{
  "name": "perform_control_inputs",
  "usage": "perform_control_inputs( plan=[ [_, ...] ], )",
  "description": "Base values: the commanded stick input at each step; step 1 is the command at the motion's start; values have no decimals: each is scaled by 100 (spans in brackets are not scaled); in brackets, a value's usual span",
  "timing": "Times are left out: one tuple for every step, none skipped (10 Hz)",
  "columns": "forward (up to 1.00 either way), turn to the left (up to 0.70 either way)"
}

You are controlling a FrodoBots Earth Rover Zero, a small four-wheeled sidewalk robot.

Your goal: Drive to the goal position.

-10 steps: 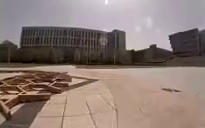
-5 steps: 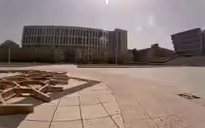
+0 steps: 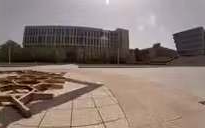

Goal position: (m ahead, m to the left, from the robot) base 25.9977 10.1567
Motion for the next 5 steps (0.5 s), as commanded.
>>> perform_control_inputs(
  plan=[
    [100,0],
    [100,0],
    [100,2],
    [100,3],
    [100,4]
  ],
)
